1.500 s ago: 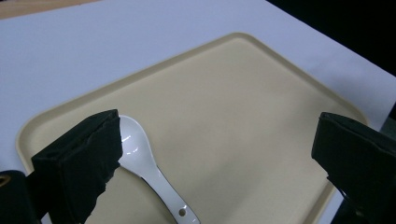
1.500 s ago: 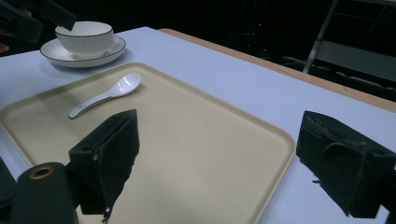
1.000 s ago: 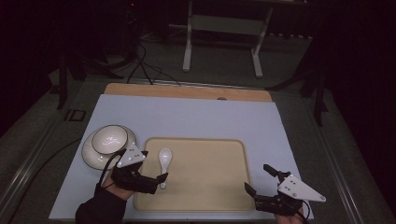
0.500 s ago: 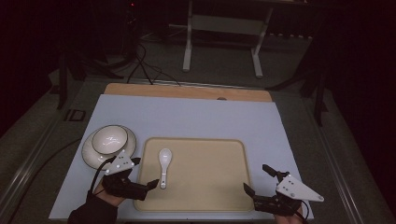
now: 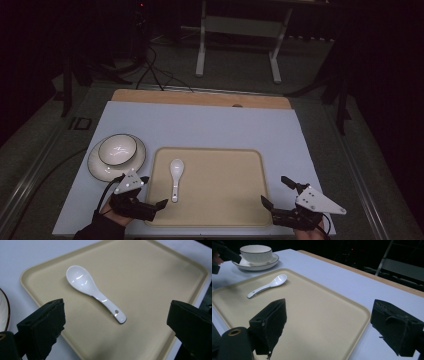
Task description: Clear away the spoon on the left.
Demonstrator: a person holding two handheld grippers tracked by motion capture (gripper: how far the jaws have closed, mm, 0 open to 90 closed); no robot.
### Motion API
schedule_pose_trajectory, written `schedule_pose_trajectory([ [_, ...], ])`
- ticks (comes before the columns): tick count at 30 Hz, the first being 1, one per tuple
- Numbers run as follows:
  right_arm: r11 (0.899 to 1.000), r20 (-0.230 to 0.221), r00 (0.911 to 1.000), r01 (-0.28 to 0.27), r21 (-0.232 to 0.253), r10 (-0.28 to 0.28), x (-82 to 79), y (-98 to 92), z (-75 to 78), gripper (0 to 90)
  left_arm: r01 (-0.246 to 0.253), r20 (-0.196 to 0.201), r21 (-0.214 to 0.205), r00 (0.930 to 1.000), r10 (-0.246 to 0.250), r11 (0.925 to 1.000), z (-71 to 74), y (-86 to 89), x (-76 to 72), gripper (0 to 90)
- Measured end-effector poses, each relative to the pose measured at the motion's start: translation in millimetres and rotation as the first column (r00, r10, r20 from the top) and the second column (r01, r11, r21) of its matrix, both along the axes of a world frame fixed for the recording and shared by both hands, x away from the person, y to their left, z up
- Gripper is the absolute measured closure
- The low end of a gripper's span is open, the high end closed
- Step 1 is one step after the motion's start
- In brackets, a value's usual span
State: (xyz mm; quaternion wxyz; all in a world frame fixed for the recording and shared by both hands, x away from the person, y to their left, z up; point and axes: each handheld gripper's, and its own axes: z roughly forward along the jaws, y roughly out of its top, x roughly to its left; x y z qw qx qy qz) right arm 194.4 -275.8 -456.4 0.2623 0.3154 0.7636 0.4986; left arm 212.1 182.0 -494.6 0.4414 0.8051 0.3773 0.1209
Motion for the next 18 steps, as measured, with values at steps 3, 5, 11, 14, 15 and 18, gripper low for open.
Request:
schedule_pose_trajectory([
  [3,1.000,-0.004,1.0000,0.000,0.006,0.000,0.6,-1.3,-0.2,13.6,0.002,-0.010,-0.001,0.9999,-0.002,1.0000,-3.8,0.9,0.3,2.3],
  [5,1.000,-0.006,1.0000,0.001,0.006,-0.001,1.1,-2.2,-0.5,13.6,-0.003,-0.008,-0.011,1.0000,0.003,0.9999,-4.9,1.2,1.0,2.3],
  [11,1.000,-0.011,0.9999,0.003,0.007,-0.003,1.8,-4.0,-0.9,13.6,-0.001,-0.012,-0.019,0.9999,0.001,0.9998,-6.9,-0.8,2.1,2.3],
  [14,1.000,-0.011,0.9999,0.003,0.007,-0.003,1.9,-4.2,-1.0,13.6,0.001,-0.012,-0.021,0.9999,-0.002,0.9998,-6.7,-1.6,1.9,2.3],
  [15,1.000,-0.012,0.9999,0.003,0.004,-0.003,2.0,-4.2,-1.1,13.6,0.002,-0.008,-0.024,1.0000,-0.002,0.9997,-6.4,-2.6,1.5,2.3],
  [18,1.000,-0.013,0.9999,0.002,0.002,-0.002,2.4,-3.9,-1.3,13.6,0.004,-0.009,-0.025,1.0000,-0.004,0.9997,-6.5,-3.8,1.4,2.3],
])
